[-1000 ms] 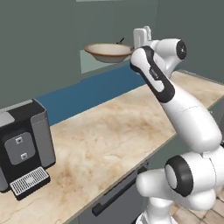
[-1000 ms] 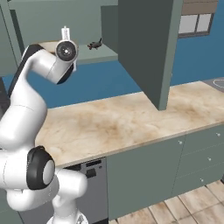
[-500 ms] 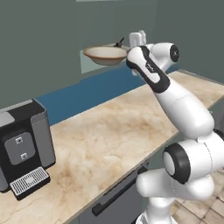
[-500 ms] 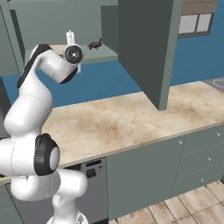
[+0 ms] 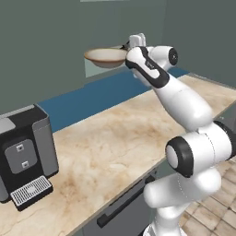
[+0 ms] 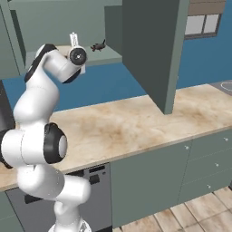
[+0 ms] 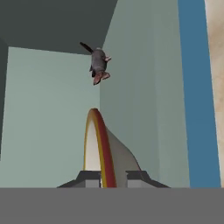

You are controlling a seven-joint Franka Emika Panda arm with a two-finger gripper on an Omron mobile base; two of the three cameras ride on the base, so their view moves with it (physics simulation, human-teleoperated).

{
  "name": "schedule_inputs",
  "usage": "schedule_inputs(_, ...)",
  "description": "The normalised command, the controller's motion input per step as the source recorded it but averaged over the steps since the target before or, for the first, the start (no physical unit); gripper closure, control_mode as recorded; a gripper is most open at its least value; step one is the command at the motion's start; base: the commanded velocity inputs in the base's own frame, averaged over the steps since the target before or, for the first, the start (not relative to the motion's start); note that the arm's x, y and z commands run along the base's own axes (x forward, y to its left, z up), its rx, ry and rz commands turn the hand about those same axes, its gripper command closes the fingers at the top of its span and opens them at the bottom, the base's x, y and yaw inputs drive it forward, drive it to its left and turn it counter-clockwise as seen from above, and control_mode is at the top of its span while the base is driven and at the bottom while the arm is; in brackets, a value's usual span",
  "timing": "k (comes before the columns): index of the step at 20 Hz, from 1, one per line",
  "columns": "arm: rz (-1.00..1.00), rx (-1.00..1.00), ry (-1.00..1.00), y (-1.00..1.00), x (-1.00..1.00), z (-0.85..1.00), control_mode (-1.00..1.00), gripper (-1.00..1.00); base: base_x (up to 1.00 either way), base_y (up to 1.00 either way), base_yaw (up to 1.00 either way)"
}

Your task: Pick the mug and place it in the sink. Pick the bowl and place it in the open cabinet and then close the cabinet.

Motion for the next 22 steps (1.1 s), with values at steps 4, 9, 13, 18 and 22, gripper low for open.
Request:
schedule_inputs(4,0.00,-0.02,0.00,0.24,0.40,0.00,-1.00,1.00,0.00,0.00,0.00)
schedule_inputs(9,0.00,0.00,0.00,0.21,0.43,0.00,-1.00,1.00,0.00,0.00,0.00)
schedule_inputs(13,0.00,0.00,0.00,0.18,0.39,0.00,-1.00,1.00,0.00,0.00,0.00)
schedule_inputs(18,0.00,0.00,0.00,0.17,0.30,-0.02,-1.00,-1.00,0.00,0.00,0.00)
schedule_inputs(22,0.00,-0.01,0.00,0.01,0.06,0.00,-1.00,-1.00,0.00,0.00,0.00)
